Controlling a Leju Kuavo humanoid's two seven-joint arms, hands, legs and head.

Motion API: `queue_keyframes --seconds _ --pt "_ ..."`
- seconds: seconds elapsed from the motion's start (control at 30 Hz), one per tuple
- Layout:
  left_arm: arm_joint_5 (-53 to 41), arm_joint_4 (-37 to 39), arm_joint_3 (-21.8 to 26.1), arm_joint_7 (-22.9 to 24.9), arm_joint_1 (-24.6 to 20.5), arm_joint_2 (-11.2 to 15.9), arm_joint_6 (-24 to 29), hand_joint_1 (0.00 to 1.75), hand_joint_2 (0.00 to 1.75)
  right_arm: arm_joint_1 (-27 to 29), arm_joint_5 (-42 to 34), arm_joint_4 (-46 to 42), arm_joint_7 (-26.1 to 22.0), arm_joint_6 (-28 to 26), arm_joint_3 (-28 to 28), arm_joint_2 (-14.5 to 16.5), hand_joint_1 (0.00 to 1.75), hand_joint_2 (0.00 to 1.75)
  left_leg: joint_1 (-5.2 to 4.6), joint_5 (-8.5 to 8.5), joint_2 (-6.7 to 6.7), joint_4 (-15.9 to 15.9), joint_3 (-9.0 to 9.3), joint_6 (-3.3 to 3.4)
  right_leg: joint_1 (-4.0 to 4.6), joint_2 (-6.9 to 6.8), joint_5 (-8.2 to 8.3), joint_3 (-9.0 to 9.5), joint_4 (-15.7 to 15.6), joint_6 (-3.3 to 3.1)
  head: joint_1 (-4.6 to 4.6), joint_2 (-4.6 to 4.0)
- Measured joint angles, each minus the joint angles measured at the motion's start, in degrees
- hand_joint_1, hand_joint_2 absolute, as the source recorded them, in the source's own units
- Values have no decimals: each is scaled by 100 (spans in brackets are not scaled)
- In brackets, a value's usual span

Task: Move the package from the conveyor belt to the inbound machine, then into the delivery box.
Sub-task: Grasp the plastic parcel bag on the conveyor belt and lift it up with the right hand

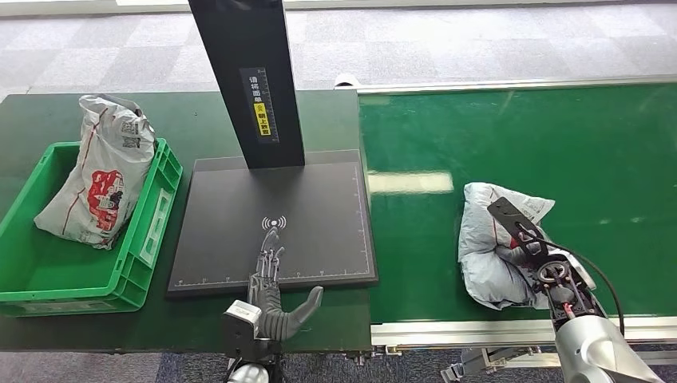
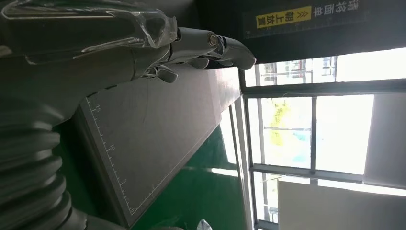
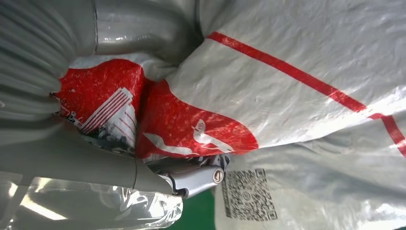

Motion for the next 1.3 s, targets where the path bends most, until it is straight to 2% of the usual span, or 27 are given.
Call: queue_keyframes --seconds 0.17,0.3,0.4,0.5,0.6,0.77,0.97,1.1,1.3 --pt "-527 -246 103 0 75 57 157 0 175 25 -17 -55 -446 -166 -2 185 175 175 4 0 0 0 0 -1 4 0 0 0 1 0 1 -1" --pt "-1040 -791 256 0 109 212 292 0 175 159 0 -435 -1077 -484 11 433 175 175 7 1 5 -2 -5 -2 9 5 2 -5 5 -3 1 0" --pt "-1196 -1413 490 0 239 314 356 0 175 427 -161 -1316 -1285 -765 122 699 175 175 10 3 1 -2 -10 -3 12 2 1 -14 8 -6 1 1" --pt "-1289 -1997 711 0 385 386 370 0 175 697 -365 -2457 -1137 -871 330 905 175 175 10 3 -3 -2 -16 -4 13 -3 -3 -21 9 -8 0 1" --pt "-1339 -2324 820 0 464 431 406 0 175 833 -487 -3089 -1153 -929 452 986 175 175 9 3 -2 -3 -20 -4 12 -3 -5 -21 9 -8 3 0" --pt "-1854 -2917 947 0 552 536 831 0 175 1266 -757 -4111 -1595 -1454 568 1095 175 175 6 2 -5 -1 -22 -4 6 -6 -4 -21 9 -8 3 0" --pt "-1949 -3733 1578 0 566 704 906 0 175 1931 -1134 -5386 -1579 -1408 806 1152 175 175 10 0 -3 -6 -21 -5 13 -4 -6 -24 9 -10 2 0" --pt "-1737 -3844 1794 0 393 793 906 0 175 1919 -1349 -5366 -1602 -982 1084 1313 175 175 11 7 5 -8 -20 -12 14 1 -2 -23 10 -17 4 0" --pt "-1598 -3713 1816 2 -43 819 883 0 175 1252 -1598 -4314 -1749 -651 1554 1857 175 175 11 25 -1 -7 -19 -18 15 -5 8 -23 13 -27 4 0"
